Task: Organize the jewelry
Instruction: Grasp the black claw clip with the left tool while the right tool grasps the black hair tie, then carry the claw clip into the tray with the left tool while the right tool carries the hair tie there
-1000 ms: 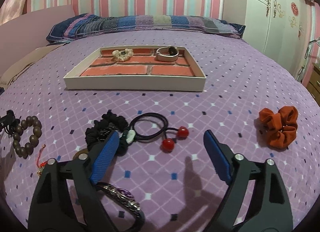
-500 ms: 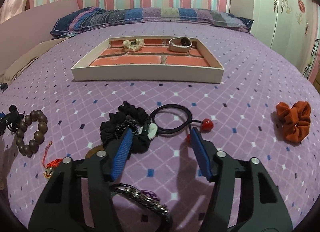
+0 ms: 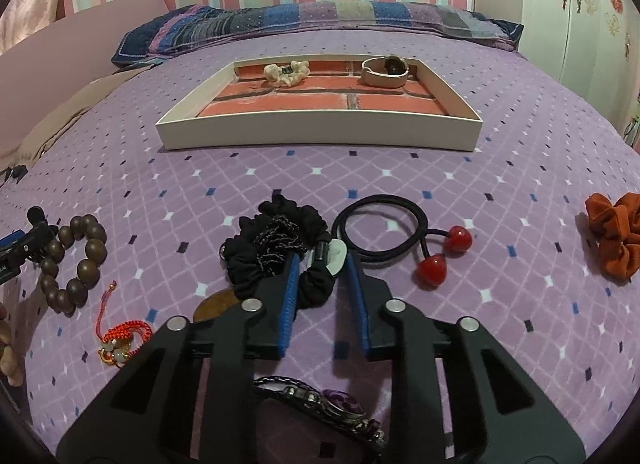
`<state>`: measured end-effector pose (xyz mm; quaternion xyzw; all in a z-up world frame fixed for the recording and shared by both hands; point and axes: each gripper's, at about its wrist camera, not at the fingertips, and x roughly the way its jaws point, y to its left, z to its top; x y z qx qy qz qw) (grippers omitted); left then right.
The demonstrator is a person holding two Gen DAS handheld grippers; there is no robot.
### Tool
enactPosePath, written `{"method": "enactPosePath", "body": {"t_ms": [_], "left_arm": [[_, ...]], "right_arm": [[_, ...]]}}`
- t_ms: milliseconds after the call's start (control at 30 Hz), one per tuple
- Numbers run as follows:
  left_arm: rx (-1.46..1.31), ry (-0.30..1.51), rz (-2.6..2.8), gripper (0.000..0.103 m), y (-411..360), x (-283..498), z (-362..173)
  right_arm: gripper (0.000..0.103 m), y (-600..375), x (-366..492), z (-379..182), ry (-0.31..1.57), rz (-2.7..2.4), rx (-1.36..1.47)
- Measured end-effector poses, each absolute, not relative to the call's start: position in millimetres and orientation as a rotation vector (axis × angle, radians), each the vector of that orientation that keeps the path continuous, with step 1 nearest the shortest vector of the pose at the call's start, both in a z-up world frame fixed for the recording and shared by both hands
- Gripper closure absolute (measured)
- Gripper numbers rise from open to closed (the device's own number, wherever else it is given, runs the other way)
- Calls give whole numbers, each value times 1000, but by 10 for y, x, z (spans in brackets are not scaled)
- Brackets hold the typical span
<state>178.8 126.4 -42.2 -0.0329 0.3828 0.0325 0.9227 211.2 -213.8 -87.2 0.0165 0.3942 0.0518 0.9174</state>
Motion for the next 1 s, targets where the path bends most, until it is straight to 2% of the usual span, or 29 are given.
{"method": "enactPosePath", "body": {"t_ms": [533,700,800,833,1000], "left_arm": [[-98,792,39,9,1298,1816,-447],[-114,799,-4,24,1274,1829,-440],[-115,797,-41,40,1235,1823,-428],[-119,798,-62,48,1219,1824,-423],[-116,795,-63,49,1202,1827,-411]], "right_arm": [[86,-2095,2149,-883,810,109,21],[86,-2112,2125,-861,800,114,31],[86,-2127,2110,-834,790,118,41],[86,-2132,2103,-824,789,119,42],[86,-2147,2065,-763,772,128,56]]}}
